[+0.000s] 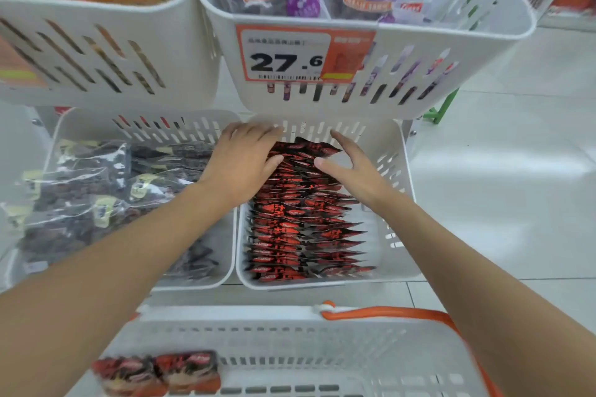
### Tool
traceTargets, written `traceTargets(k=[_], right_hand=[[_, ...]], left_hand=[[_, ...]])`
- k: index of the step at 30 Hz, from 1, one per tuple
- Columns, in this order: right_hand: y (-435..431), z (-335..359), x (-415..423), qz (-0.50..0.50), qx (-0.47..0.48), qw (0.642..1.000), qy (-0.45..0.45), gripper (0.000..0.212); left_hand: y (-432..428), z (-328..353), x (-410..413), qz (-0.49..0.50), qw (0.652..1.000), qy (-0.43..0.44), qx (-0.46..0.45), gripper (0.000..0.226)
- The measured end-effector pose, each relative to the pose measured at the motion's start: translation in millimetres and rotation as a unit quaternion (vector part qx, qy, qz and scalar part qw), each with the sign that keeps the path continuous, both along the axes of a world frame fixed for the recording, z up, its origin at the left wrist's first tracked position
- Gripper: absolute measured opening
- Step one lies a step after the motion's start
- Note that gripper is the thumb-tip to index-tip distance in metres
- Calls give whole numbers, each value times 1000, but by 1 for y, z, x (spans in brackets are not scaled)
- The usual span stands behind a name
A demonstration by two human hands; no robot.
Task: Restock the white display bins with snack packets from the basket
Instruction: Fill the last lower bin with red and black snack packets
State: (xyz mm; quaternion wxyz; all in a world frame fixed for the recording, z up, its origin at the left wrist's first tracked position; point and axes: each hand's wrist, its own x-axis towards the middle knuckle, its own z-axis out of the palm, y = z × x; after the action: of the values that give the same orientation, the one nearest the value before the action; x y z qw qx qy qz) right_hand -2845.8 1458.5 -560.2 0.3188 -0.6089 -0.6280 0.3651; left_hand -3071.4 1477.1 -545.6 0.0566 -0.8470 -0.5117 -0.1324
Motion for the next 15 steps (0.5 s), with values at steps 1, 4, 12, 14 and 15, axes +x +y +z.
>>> traceTargets(k=[1,4,12,14,15], right_hand=[[-8,6,-2,-7,17,1000,-24,72],[-42,29,-18,-21,92,993,-72,63],[-202,48,-133,69,220,971,-58,19],[-236,24,-158,133,159,975,-78,16],[-250,10,-168,163,111,976,-88,17]], left_hand=[[-9,5,1,1,1000,-14,-6,47],[-52,23,-3,3,996,-85,-40,42],[-220,38,-92,75,975,-178,-111,14],[-255,25,-124,97,968,-163,-165,19],[-269,18,-140,114,963,-154,-188,21]])
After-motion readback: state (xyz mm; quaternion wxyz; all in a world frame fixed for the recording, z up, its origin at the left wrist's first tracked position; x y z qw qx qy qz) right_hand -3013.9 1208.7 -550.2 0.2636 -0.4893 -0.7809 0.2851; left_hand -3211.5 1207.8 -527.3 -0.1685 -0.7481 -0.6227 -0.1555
